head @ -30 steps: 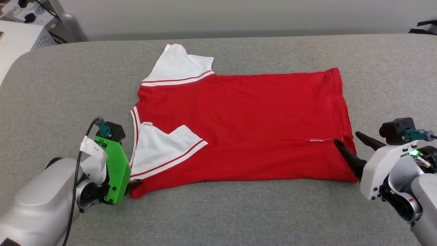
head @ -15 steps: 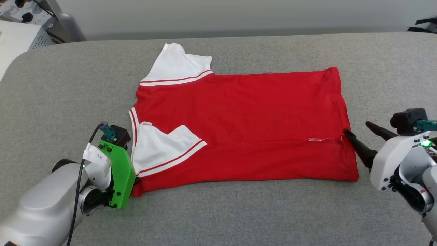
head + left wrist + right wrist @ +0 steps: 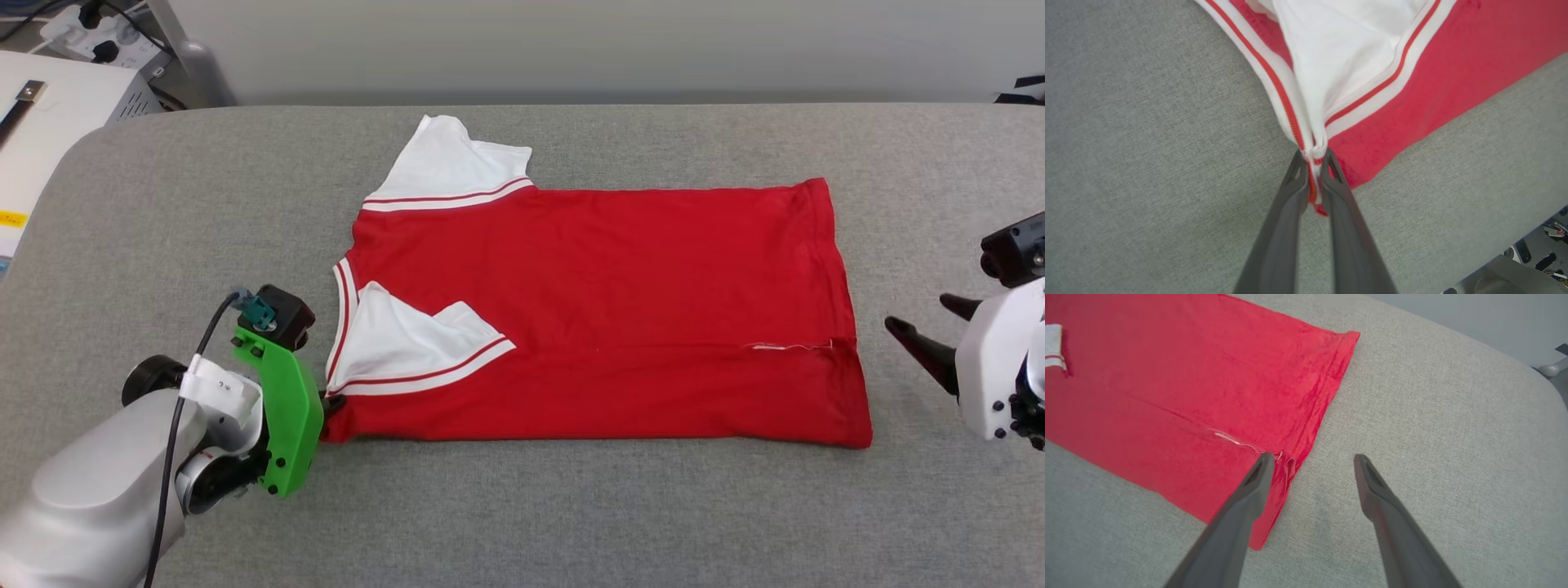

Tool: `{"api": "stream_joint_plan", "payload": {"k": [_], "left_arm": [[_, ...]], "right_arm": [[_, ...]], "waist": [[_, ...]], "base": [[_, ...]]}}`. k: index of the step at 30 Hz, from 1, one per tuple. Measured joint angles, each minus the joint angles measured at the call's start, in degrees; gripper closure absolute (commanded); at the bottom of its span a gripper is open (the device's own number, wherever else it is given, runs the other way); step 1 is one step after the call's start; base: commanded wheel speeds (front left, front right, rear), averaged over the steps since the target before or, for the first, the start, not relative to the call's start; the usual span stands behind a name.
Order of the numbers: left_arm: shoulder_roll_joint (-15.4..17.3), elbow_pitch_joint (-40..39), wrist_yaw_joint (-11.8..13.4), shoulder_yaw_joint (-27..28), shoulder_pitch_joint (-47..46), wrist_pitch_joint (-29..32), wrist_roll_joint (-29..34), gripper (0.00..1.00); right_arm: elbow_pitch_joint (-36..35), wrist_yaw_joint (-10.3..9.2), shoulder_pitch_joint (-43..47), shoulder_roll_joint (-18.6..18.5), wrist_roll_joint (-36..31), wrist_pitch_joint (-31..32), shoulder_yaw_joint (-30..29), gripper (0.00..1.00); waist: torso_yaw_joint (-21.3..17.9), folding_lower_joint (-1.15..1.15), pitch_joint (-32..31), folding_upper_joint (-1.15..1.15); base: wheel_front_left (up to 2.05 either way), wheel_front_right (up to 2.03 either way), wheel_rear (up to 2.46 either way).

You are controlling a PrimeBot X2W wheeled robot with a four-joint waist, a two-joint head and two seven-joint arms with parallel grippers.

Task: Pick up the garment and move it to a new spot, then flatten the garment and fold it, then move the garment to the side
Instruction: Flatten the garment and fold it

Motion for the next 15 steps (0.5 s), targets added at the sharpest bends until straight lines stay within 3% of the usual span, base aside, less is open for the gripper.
{"api": "stream_joint_plan", "payload": {"k": [7, 15], "left_arm": [[-0.24, -1.41, 0.02, -0.37, -0.8, -0.99, 2.3, 1.0], [-0.66, -1.78, 0.04, -0.51, -1.6, -2.01, 2.97, 1.0]], "right_arm": [[-0.54, 0.0, 0.03, -0.38, 2.8, 9.2, 2.04, 0.0], [5.59, 0.0, 0.35, 3.6, 2.61, 9.47, 3.64, 0.0]], "waist": [[0.87, 0.0, 1.29, 0.0], [1.88, 0.0, 3.55, 0.0]], "base": [[0.0, 0.0, 0.0], [0.0, 0.0, 0.0]]}}
